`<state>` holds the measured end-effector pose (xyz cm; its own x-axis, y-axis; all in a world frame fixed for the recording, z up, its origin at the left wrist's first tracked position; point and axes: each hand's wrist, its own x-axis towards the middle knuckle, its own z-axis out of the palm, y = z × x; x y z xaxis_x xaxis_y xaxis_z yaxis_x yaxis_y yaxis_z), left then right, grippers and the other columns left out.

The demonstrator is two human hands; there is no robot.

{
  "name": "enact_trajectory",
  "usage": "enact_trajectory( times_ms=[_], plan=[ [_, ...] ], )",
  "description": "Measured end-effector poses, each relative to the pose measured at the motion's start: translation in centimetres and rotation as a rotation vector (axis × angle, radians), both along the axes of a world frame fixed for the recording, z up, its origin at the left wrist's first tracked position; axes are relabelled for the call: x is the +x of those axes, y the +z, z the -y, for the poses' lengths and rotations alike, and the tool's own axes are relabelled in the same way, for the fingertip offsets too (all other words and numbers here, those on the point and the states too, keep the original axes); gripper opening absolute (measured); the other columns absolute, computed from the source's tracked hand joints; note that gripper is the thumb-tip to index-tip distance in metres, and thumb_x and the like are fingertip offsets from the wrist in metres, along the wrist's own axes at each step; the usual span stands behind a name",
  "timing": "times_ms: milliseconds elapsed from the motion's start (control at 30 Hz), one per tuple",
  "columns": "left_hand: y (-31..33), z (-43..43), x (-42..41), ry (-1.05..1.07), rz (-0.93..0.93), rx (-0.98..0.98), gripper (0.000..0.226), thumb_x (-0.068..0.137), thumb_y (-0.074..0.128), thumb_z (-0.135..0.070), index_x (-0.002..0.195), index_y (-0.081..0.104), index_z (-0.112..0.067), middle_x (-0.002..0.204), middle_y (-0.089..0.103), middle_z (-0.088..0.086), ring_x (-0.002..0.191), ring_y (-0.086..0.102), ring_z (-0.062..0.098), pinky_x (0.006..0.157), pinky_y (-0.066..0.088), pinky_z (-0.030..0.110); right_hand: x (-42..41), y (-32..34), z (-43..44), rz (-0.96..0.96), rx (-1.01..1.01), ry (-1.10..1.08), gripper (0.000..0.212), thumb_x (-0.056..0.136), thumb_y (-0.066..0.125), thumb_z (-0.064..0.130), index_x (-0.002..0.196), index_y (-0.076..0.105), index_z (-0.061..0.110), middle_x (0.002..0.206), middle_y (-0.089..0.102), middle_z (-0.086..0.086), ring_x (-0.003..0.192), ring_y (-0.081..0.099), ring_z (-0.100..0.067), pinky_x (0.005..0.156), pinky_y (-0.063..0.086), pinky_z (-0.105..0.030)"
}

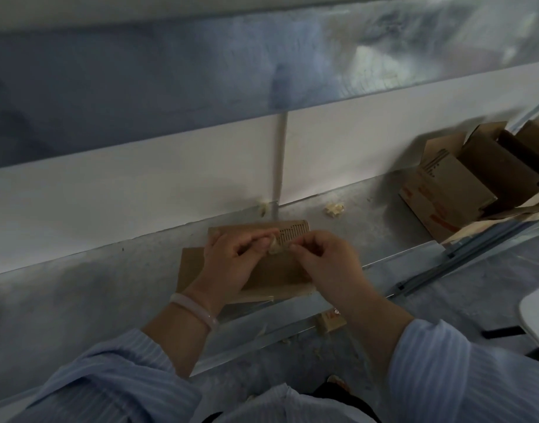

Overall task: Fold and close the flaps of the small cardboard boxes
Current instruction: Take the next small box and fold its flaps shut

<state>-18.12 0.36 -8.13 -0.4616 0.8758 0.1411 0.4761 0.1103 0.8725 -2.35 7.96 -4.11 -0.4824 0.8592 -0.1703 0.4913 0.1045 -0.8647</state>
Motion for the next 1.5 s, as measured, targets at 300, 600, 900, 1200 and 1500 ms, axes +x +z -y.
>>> enact_trajectory(
  times_ms=[300, 600, 900, 1200, 1500],
  plan=[
    [0.0, 0.7, -0.2, -0.022, -0.062, -0.086, 0.024, 0.077, 0.071, -0.041, 0.101, 0.068, -0.041, 0.093, 0.068, -0.024, 0.096, 0.055, -0.01, 0.099, 0.042, 0.042, -1.9, -0.3, -0.1, -0.087, -0.075, 0.207, 0.031, 0.092, 0.057, 0.008, 0.095, 0.073, 0.034, 0.088, 0.068, 0.019, 0.078, 0.061, 0.007, 0.081, 0.049, -0.017],
    [0.3, 0.4, 0.5, 0.18, -0.013, -0.037, 0.017, 0.083, 0.069, -0.023, 0.077, 0.064, -0.039, 0.083, 0.068, -0.02, 0.086, 0.061, -0.004, 0.081, 0.046, 0.015, -2.1, -1.8, 1.1, -0.378, -0.282, -0.148, 0.025, 0.088, 0.058, -0.002, 0.094, 0.072, 0.019, 0.092, 0.074, -0.003, 0.081, 0.073, -0.02, 0.08, 0.059, -0.041],
    [0.2, 1.8, -1.2, 0.182, -0.328, -0.011, 0.025, 0.084, 0.064, -0.007, 0.1, 0.071, -0.024, 0.097, 0.067, -0.008, 0.09, 0.055, -0.001, 0.083, 0.036, 0.003, -1.1, -3.4, 0.0, 0.186, 0.427, 0.329, 0.046, 0.082, 0.071, 0.021, 0.127, 0.062, 0.02, 0.132, 0.055, 0.002, 0.12, 0.049, -0.014, 0.106, 0.029, -0.019],
    [0.3, 0.3, 0.6, -0.061, -0.713, -0.276, 0.053, 0.084, 0.033, -0.038, 0.129, 0.056, -0.024, 0.108, 0.053, -0.001, 0.098, 0.05, 0.022, 0.089, 0.043, 0.042, -0.8, -3.6, -0.9, 0.224, 0.436, 0.367, 0.053, 0.085, 0.069, 0.025, 0.135, 0.055, 0.016, 0.14, 0.051, -0.002, 0.128, 0.044, -0.018, 0.107, 0.021, -0.017],
    [1.5, -0.5, -0.6, 0.031, -0.382, -0.216, 0.017, 0.083, 0.07, -0.02, 0.1, 0.066, -0.022, 0.097, 0.065, -0.005, 0.09, 0.06, 0.01, 0.085, 0.047, 0.025, -0.1, -5.1, -1.0, 0.313, 0.611, 0.302, 0.063, 0.079, 0.049, 0.057, 0.129, 0.061, 0.02, 0.135, 0.057, 0.001, 0.126, 0.048, -0.025, 0.108, 0.034, -0.043]
  ],
)
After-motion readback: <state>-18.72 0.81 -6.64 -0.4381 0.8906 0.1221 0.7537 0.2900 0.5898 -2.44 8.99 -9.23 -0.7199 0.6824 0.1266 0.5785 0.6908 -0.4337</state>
